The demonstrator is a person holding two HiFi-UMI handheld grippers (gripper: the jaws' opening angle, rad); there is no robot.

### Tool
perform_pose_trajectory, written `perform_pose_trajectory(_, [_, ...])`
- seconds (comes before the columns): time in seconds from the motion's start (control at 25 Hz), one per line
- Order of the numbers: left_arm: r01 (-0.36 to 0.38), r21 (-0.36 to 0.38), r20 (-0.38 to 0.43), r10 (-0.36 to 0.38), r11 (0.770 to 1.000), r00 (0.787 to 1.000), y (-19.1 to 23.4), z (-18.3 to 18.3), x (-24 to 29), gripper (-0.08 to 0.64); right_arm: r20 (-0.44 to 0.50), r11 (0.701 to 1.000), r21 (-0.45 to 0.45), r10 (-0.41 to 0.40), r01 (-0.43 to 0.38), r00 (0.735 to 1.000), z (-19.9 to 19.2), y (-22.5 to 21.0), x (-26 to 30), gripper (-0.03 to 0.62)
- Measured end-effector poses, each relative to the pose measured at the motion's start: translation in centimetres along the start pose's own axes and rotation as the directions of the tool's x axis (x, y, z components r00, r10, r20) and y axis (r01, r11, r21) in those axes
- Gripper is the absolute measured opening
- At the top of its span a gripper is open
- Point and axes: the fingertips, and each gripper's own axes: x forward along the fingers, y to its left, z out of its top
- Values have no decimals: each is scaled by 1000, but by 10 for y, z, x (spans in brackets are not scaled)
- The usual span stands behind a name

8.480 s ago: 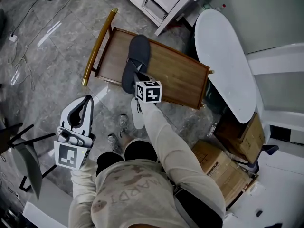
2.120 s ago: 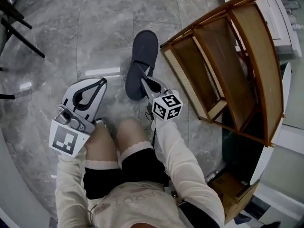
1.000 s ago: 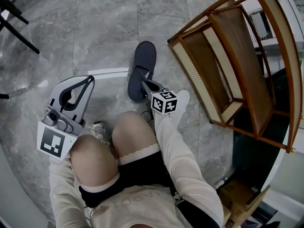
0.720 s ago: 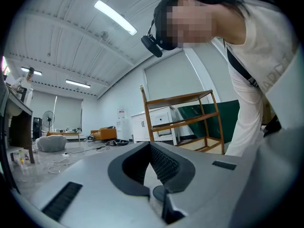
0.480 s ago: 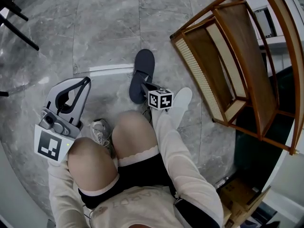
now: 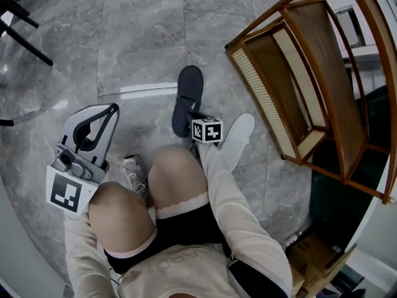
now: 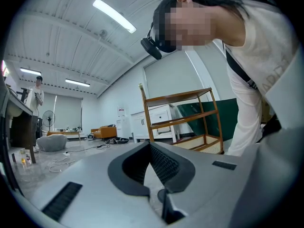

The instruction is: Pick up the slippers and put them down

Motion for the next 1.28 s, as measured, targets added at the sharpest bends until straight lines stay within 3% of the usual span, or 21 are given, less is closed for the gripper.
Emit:
perform_pose_trajectory(0.24, [0,3,5,0,1000,1000,0,2,0,3,44,1000,-21,-4,5,999,7,3,-4,132])
perform_pose_trajectory(0.36, [5,9,4,-5,1000,1000,-1,3,0,3,96,999,-46,-14,18,995,16,4,-14,138])
perform_pose_trajectory(0.48, [9,14,3,-9,1000,1000,-2,6,1,3,146,997,-73,5,6,989,27,11,-28,122])
perform_pose_trajectory(0.64, [20,19,-5,-20,1000,1000,-5,4,3,3,230,992,-124,30,-1,973,46,22,-51,35])
perform_pose_trajectory(0.68, [24,19,-5,-24,1000,1000,-6,4,4,3,251,990,-139,42,-7,967,51,26,-57,9])
perform_pose_trajectory(0.92, [46,21,-6,-46,999,999,-8,3,9,3,381,984,-174,94,-29,920,82,46,-93,9])
perform_pose_trajectory(1.28, [104,-7,2,-104,995,995,-8,-6,24,3,567,977,-212,111,15,816,120,67,-149,9])
